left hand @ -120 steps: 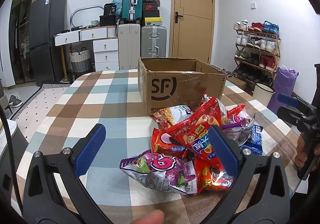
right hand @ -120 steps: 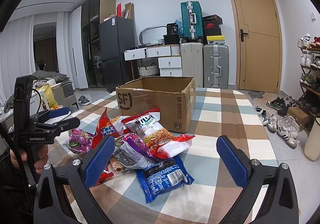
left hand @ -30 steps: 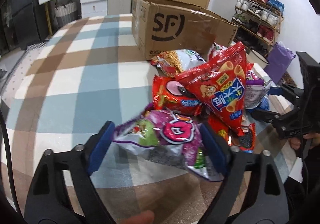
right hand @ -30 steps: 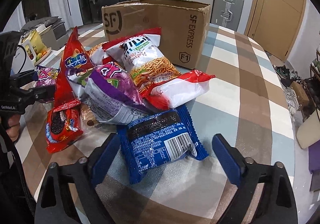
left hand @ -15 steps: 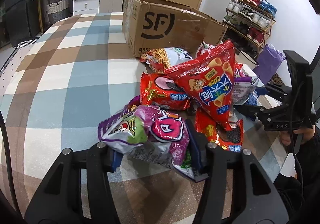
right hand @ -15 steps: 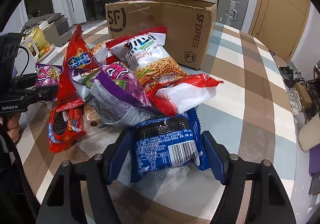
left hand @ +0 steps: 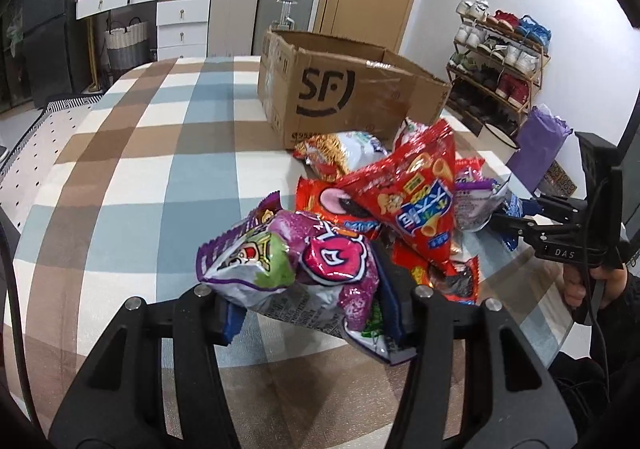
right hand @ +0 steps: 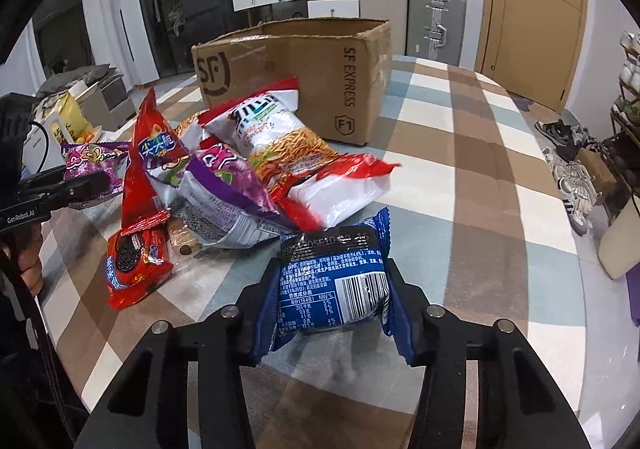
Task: Organize snacks
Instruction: 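Carry the blue pack and purple bag over the box with both grippers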
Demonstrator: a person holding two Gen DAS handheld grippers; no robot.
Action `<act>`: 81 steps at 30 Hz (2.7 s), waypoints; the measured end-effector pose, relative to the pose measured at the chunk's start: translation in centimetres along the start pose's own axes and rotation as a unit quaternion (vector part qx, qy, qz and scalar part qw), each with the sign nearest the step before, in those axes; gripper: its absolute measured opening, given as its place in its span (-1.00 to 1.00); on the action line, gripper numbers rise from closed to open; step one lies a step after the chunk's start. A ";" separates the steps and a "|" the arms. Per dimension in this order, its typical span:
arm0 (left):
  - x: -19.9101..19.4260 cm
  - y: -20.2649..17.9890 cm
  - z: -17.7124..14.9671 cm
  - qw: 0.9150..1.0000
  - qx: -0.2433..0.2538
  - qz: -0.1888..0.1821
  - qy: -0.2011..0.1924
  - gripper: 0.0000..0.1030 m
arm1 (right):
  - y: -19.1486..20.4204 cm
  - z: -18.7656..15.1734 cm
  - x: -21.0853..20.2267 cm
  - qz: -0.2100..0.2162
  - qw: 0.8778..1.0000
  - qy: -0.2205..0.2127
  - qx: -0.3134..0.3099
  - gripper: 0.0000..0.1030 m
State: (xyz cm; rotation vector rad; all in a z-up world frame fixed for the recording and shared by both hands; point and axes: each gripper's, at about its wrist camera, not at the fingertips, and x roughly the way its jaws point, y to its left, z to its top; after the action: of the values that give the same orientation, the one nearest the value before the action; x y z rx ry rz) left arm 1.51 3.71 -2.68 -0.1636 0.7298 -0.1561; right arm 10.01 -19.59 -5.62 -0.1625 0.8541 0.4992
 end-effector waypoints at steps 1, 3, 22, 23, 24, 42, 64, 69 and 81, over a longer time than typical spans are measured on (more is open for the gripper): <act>-0.2 -0.1 0.0 1.000 0.001 0.001 -0.003 -0.01 | -0.2 0.0 -0.2 -0.001 1.000 -0.004 0.002 -0.06; -0.6 -0.3 0.2 1.000 0.003 -0.001 -0.009 -0.01 | -0.5 -0.1 -0.8 0.001 1.000 -0.017 0.006 -0.06; -4.1 -0.6 6.2 0.997 -0.001 0.002 -0.077 -0.01 | 1.0 5.6 -5.9 0.030 0.992 -0.122 0.003 -0.06; -4.2 -0.7 6.8 0.997 0.001 0.002 -0.080 -0.01 | 1.2 6.1 -5.9 0.031 0.992 -0.125 0.001 -0.06; -4.1 -0.8 7.2 0.997 0.002 0.001 -0.082 -0.01 | 1.3 6.6 -5.9 0.032 0.991 -0.127 -0.002 -0.06; -0.2 -4.1 15.8 0.995 0.025 -0.012 -0.096 -0.01 | 0.5 13.4 -4.5 0.052 0.990 -0.134 0.009 -0.06; 9.4 -4.1 20.8 0.997 0.047 0.016 -0.058 -0.01 | 0.6 18.7 2.3 0.059 0.994 -0.092 0.021 -0.06; 10.9 -4.5 21.0 0.997 0.056 0.019 -0.052 -0.01 | 0.5 19.2 3.6 0.058 0.994 -0.087 0.022 -0.06; 14.4 -4.5 20.6 0.998 0.053 0.026 -0.033 0.00 | -0.5 19.5 6.0 0.052 0.996 -0.069 0.030 -0.06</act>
State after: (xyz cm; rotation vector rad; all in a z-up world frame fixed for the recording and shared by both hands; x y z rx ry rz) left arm 25.56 -1.56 4.00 -0.0478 0.6583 -0.1386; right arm 26.81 -11.38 2.53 -0.0274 0.7432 0.5743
